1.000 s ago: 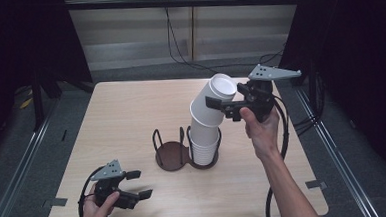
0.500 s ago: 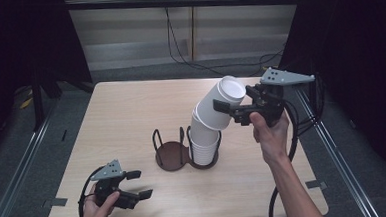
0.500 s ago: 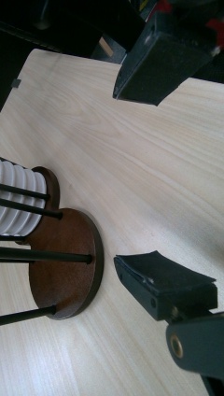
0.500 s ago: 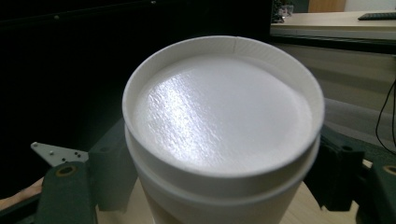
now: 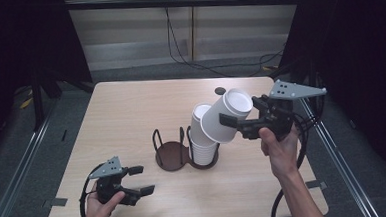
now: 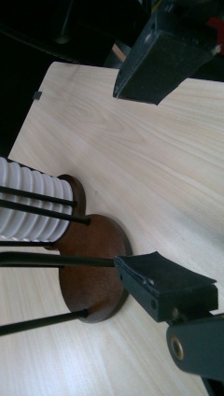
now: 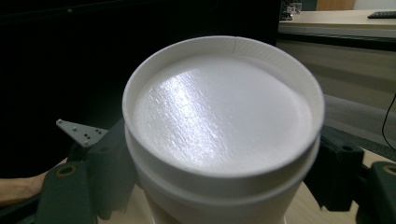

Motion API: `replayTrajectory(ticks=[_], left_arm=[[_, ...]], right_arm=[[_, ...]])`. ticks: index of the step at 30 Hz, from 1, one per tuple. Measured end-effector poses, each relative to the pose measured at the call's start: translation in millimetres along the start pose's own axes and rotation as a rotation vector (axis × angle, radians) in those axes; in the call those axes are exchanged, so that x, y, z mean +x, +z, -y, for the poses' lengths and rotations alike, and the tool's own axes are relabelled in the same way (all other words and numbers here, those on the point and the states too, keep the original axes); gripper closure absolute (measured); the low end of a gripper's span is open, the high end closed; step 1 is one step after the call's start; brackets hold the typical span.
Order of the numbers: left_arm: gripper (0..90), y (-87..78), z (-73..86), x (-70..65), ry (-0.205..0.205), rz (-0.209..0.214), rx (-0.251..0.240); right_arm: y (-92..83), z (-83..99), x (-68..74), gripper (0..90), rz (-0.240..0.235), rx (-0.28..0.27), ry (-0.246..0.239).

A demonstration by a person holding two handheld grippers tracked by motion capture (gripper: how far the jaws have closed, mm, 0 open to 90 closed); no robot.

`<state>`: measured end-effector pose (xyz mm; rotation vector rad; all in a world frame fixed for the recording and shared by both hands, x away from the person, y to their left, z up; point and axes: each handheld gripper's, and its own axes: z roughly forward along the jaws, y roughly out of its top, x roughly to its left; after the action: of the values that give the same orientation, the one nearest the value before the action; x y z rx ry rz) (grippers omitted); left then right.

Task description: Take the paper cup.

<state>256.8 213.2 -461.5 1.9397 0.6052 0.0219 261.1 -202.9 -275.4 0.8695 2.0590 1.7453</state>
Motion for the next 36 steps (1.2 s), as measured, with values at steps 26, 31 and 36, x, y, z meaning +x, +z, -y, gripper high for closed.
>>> replayTrajectory(ticks=[26, 31, 36], left_arm=[[16.0, 22.5, -59.7, -28.9, 0.137, 0.128, -0.108], [15.9, 26.6, -71.3, -31.3, 0.153, 0.147, -0.129], [15.9, 30.5, -80.4, -33.4, 0.168, 0.159, -0.129]], right_arm=[[26.6, 46.3, 19.8, 23.4, -0.116, 0.110, 0.025], [37.7, 55.3, 21.5, 23.5, -0.140, 0.129, 0.033], [45.2, 58.8, 21.6, 23.5, -0.153, 0.149, 0.033]])
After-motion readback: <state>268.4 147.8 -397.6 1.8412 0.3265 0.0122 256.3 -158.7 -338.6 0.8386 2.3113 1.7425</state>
